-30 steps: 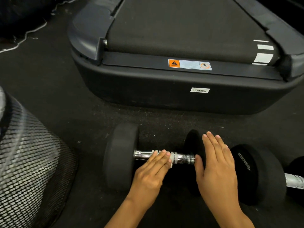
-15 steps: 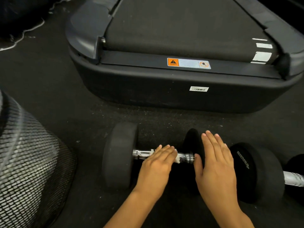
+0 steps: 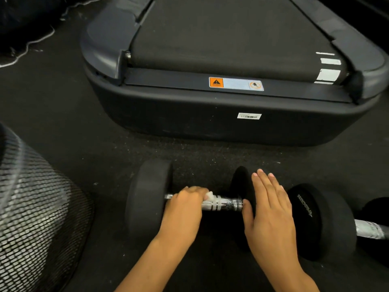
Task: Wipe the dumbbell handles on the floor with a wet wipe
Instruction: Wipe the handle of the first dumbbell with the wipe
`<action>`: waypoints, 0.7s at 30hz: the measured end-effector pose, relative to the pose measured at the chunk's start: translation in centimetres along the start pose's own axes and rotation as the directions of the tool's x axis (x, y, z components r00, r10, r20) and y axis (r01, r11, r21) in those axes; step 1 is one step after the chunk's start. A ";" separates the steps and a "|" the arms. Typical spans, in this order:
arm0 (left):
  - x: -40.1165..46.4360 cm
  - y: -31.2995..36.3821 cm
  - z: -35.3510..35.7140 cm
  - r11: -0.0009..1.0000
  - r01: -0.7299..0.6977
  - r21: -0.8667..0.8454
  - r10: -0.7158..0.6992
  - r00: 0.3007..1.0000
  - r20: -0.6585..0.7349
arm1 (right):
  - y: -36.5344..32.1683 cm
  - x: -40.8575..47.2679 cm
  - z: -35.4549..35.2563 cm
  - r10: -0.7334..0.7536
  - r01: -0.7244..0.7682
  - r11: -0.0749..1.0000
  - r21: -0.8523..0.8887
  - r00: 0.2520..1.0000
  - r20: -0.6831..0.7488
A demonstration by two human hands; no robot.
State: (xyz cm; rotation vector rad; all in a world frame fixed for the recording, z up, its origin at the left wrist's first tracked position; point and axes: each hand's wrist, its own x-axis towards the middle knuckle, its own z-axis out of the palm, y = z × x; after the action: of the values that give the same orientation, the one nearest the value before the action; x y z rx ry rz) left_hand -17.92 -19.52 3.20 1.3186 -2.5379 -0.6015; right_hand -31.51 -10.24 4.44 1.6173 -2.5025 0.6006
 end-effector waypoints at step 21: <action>-0.6 1.4 -0.6 0.991 0.070 0.115 -0.068 0.997 -0.024 | 0.1 -0.1 0.2 -0.003 0.003 1.000 0.000 1.000 -0.015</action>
State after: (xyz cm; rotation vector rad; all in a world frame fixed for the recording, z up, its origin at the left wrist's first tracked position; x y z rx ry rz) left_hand -18.40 -18.50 4.37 1.4490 -2.5546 -0.4571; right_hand -31.52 -10.25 4.19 1.6101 -2.4890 0.6100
